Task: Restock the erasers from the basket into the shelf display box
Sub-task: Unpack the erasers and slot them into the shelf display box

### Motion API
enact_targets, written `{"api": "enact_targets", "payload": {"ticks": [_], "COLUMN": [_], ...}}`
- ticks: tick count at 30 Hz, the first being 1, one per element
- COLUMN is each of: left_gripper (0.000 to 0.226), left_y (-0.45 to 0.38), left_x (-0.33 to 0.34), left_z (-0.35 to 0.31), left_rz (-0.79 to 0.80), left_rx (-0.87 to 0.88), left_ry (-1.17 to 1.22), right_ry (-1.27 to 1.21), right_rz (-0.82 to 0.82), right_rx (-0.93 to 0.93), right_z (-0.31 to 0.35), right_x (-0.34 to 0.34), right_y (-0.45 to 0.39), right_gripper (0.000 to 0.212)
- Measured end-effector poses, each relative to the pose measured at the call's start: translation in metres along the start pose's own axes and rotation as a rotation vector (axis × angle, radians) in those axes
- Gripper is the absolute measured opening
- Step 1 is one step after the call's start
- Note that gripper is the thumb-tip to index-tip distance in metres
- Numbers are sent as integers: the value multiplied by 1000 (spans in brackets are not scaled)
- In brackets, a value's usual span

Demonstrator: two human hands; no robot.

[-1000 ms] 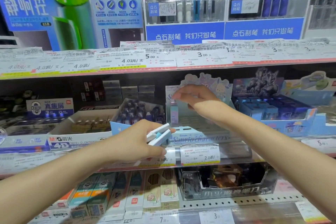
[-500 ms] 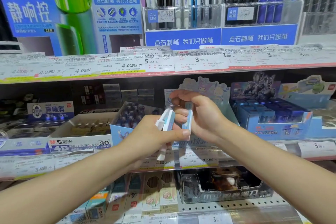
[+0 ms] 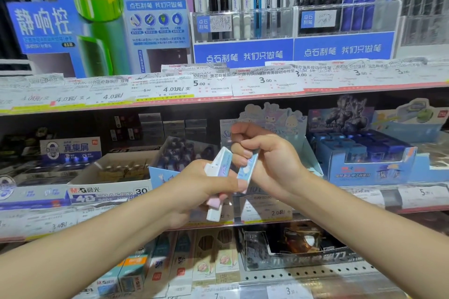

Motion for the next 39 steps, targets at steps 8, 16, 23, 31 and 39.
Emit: {"api": "enact_targets", "payload": {"ticks": [8,16,23,31,39], "left_gripper": [28,31,25,24,39], "left_y": [1,0,-1,-1,7], "left_x": [-17,-25,-30,-36,-16], "left_z": [-17,-19,-22,-28,-11], "left_rz": [43,-22,-102,-149,176], "left_rx": [129,121,202,274,374], "left_ry": [-387,-417,-312,-339,-998], "right_ry": [964,1051,1121,1194,1149], "right_rz": [138,128,200,199,-88], "right_rx": [-102,-125,21,-49,-315], "right_z": [22,34,17,33,24], "right_x": [-7,-8,-15,-10,-26], "right_y": [8,14,17,11,-5], "right_gripper": [21,20,28,40,45]}}
Point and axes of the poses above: each hand's wrist, its own y-axis away from the middle knuckle, its own x-axis out of the palm, z = x × y, the point moved 5 cm from there along -y, towards the middle knuckle, and after that the axes turned 3 degrees about x, right-handed, at the moved point
